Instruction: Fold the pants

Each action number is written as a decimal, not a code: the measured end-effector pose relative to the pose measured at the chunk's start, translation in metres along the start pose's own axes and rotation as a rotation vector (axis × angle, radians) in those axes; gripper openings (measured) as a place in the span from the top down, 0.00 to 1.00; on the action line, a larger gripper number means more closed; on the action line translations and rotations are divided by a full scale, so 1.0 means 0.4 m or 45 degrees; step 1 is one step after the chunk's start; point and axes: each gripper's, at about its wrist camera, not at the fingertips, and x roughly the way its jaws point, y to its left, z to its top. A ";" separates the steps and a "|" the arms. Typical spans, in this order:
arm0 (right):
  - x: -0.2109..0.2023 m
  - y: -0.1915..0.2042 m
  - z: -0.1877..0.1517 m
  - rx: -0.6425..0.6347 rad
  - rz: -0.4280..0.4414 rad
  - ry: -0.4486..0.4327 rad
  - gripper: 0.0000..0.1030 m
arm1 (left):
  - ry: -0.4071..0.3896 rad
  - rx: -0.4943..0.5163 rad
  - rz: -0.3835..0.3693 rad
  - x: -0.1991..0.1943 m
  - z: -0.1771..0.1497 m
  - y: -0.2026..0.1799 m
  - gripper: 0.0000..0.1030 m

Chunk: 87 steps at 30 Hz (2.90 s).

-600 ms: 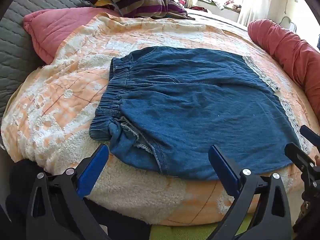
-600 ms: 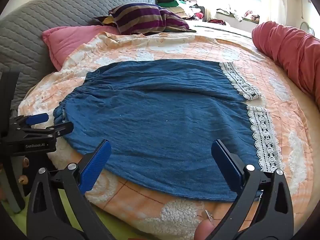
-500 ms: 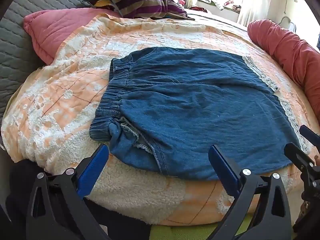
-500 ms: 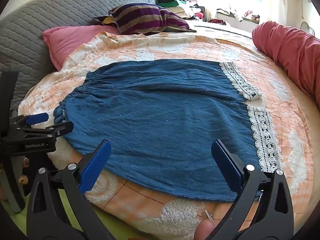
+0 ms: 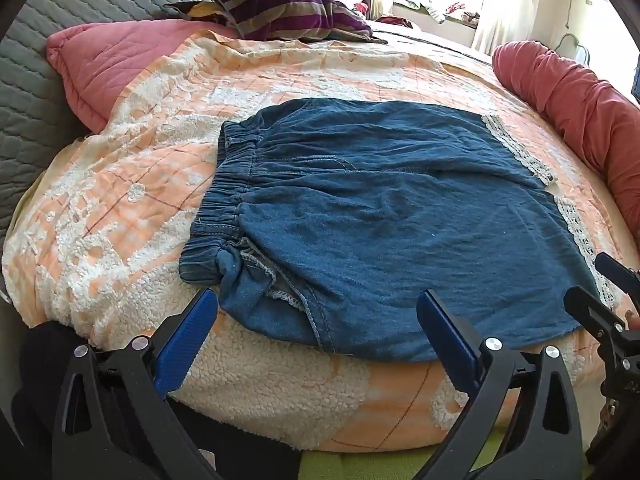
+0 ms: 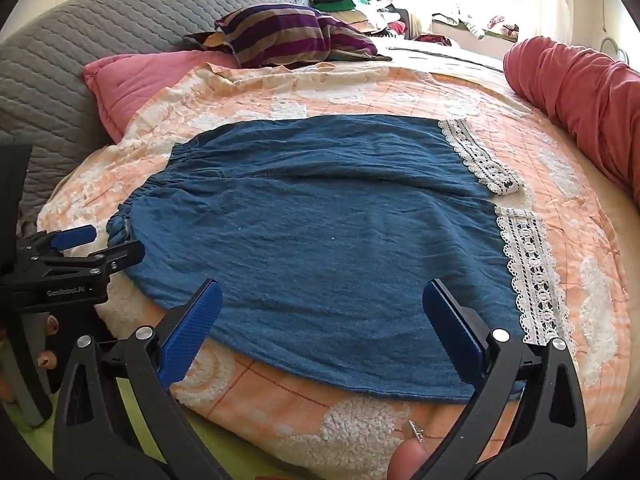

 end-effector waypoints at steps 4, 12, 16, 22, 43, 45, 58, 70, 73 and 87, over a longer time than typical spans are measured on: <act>0.001 -0.002 0.001 0.004 0.004 0.001 0.08 | -0.007 0.004 0.001 -0.002 -0.001 -0.003 0.04; 0.006 -0.005 0.001 0.003 0.007 0.014 0.08 | -0.013 0.001 -0.001 -0.007 0.001 -0.003 0.04; 0.007 -0.004 -0.001 0.004 0.010 0.018 0.08 | -0.019 0.000 0.000 -0.008 0.006 -0.001 0.04; 0.007 0.003 0.000 0.002 0.009 0.017 0.08 | -0.033 -0.001 0.000 -0.012 0.007 0.002 0.04; 0.012 0.000 0.002 0.006 0.012 0.023 0.08 | -0.033 0.004 0.000 -0.014 0.009 0.006 0.04; 0.011 0.000 0.003 0.007 0.011 0.023 0.08 | -0.034 0.004 0.003 -0.014 0.008 0.006 0.04; 0.025 -0.005 0.035 0.013 0.024 0.011 0.08 | -0.021 -0.002 0.003 0.003 0.025 0.022 0.04; 0.083 0.025 0.132 -0.072 0.082 -0.008 0.08 | 0.020 -0.079 -0.018 0.052 0.091 0.087 0.04; 0.109 0.032 0.168 -0.109 0.097 -0.007 0.08 | 0.042 -0.115 -0.030 0.077 0.114 0.111 0.04; 0.268 0.073 0.361 -0.271 0.133 0.012 0.08 | 0.047 -0.188 0.033 0.202 0.300 0.209 0.04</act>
